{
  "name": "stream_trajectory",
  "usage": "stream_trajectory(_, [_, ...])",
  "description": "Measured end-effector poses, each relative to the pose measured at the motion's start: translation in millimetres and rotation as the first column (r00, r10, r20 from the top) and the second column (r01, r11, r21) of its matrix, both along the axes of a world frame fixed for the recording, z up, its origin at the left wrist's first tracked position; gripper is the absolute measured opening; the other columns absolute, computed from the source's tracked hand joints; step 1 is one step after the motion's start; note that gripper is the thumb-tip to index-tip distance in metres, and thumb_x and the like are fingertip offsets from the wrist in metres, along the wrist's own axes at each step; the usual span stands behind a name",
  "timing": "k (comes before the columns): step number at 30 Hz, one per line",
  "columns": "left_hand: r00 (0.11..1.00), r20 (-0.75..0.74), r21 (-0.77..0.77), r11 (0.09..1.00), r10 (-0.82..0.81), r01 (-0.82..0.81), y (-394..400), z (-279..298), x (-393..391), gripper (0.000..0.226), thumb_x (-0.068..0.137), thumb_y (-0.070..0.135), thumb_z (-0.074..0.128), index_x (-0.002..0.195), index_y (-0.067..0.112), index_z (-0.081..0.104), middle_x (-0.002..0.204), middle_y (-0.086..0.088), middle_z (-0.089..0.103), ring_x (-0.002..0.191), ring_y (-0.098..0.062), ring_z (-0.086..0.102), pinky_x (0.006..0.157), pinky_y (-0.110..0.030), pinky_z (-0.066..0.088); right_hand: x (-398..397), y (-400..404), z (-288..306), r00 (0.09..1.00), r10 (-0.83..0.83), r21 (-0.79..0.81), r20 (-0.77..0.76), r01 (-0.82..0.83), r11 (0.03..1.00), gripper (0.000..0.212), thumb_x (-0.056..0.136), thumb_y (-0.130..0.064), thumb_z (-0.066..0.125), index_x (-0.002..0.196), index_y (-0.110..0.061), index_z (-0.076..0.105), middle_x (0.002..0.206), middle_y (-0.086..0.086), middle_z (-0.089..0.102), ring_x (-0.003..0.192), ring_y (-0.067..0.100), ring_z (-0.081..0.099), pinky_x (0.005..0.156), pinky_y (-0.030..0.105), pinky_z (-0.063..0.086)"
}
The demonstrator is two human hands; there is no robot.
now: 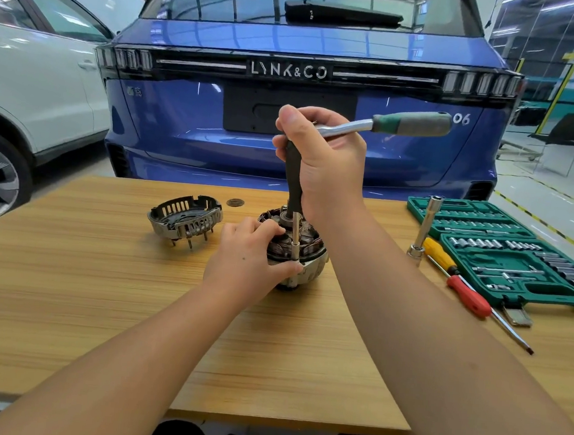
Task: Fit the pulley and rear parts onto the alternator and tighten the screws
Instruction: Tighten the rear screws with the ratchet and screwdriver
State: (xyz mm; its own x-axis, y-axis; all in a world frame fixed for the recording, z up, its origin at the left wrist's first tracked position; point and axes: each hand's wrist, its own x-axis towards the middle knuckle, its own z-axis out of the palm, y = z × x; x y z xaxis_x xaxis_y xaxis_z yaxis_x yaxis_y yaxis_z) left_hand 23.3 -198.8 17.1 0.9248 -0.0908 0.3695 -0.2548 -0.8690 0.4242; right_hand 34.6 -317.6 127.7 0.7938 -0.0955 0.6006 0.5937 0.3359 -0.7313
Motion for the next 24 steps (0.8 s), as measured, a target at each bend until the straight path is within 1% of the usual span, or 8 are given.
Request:
stream_trajectory(3, [1.0, 0.003, -0.004, 1.0, 0.011, -0.011, -3.5, -1.9, 1.2, 0.067, 0.078, 0.069, 0.067, 0.134, 0.041, 0.045, 0.127, 0.009, 0.045, 0.124, -0.018, 0.027, 0.084, -0.031, 0.032, -1.6, -1.2, 1.1, 1.0, -0.012, -0.021, -0.027, 0.011, 1.0, 0.016, 0.092, -0.021, 0.073, 0.098, -0.009, 0.063, 0.079, 0.001, 0.073, 0.067, 0.017, 0.068, 0.067, 0.029, 0.056])
stream_trajectory(6, [0.999, 0.025, -0.002, 0.999, 0.034, -0.034, -7.5, -5.2, 0.5, 0.066, 0.077, 0.071, 0.066, 0.133, 0.042, 0.044, 0.125, 0.009, 0.043, 0.122, -0.017, 0.026, 0.08, -0.031, 0.034, 0.0, -6.5, 12.1, 0.978, -0.052, -0.074, -0.201, 0.038, 0.997, 0.023, 0.099, -0.028, 0.062, 0.106, -0.007, 0.057, 0.075, -0.002, 0.072, 0.062, 0.014, 0.064, 0.064, 0.027, 0.054])
stream_trajectory(9, [1.0, 0.004, -0.008, 1.0, 0.018, -0.018, -4.6, -7.3, 1.4, 0.066, 0.079, 0.071, 0.064, 0.135, 0.044, 0.042, 0.129, 0.01, 0.041, 0.125, -0.016, 0.022, 0.082, -0.032, 0.033, 0.6, -18.4, 30.5, 0.867, 0.065, -0.071, -0.494, -0.115, 0.991, 0.022, 0.1, -0.032, 0.055, 0.087, -0.014, 0.057, 0.066, 0.0, 0.064, 0.057, 0.016, 0.058, 0.074, 0.038, 0.05])
stream_trajectory(11, [1.0, -0.015, -0.013, 1.0, 0.006, -0.006, -2.3, -6.6, 2.2, 0.066, 0.079, 0.071, 0.064, 0.136, 0.045, 0.042, 0.131, 0.011, 0.04, 0.128, -0.015, 0.021, 0.083, -0.032, 0.033, 1.0, -24.5, 39.7, 0.79, 0.1, -0.063, -0.605, -0.173, 0.983, 0.021, 0.095, -0.033, 0.053, 0.08, -0.019, 0.052, 0.061, -0.001, 0.059, 0.052, 0.016, 0.055, 0.084, 0.042, 0.051])
stream_trajectory(14, [1.0, -0.02, -0.012, 1.0, 0.004, -0.004, -2.1, -5.8, 1.3, 0.067, 0.079, 0.072, 0.063, 0.137, 0.045, 0.041, 0.133, 0.011, 0.039, 0.127, -0.012, 0.018, 0.084, -0.031, 0.032, 1.4, -25.9, 47.1, 0.761, 0.084, -0.126, -0.643, -0.214, 0.969, 0.016, 0.092, -0.033, 0.05, 0.083, -0.019, 0.046, 0.056, -0.002, 0.052, 0.047, 0.017, 0.049, 0.082, 0.042, 0.049])
stream_trajectory(19, [1.0, -0.012, -0.001, 1.0, 0.008, -0.008, -2.0, -6.3, 0.7, 0.067, 0.08, 0.071, 0.063, 0.138, 0.045, 0.041, 0.133, 0.011, 0.041, 0.13, -0.016, 0.022, 0.084, -0.032, 0.034, 0.6, -19.1, 47.4, 0.775, 0.08, -0.174, -0.627, -0.239, 0.955, 0.011, 0.086, -0.027, 0.048, 0.091, -0.018, 0.044, 0.055, -0.002, 0.048, 0.047, 0.016, 0.044, 0.075, 0.04, 0.049])
stream_trajectory(22, [1.0, -0.017, 0.005, 1.0, 0.011, -0.011, -2.3, -6.9, 0.7, 0.067, 0.08, 0.071, 0.062, 0.138, 0.045, 0.04, 0.134, 0.011, 0.04, 0.13, -0.016, 0.022, 0.082, -0.032, 0.035, 0.3, -18.4, 47.1, 0.766, 0.071, -0.162, -0.639, -0.224, 0.961, 0.01, 0.086, -0.026, 0.046, 0.088, -0.017, 0.047, 0.054, -0.002, 0.049, 0.05, 0.016, 0.044, 0.083, 0.042, 0.052])
stream_trajectory(24, [1.0, -0.014, 0.009, 1.0, 0.014, -0.014, -2.3, -7.3, 0.6, 0.068, 0.08, 0.072, 0.062, 0.138, 0.046, 0.04, 0.134, 0.011, 0.04, 0.13, -0.016, 0.023, 0.083, -0.032, 0.034, -0.4, -18.5, 48.4, 0.752, 0.074, -0.141, -0.655, -0.218, 0.966, 0.011, 0.086, -0.026, 0.043, 0.085, -0.016, 0.048, 0.054, -0.002, 0.049, 0.054, 0.017, 0.043, 0.09, 0.044, 0.051])
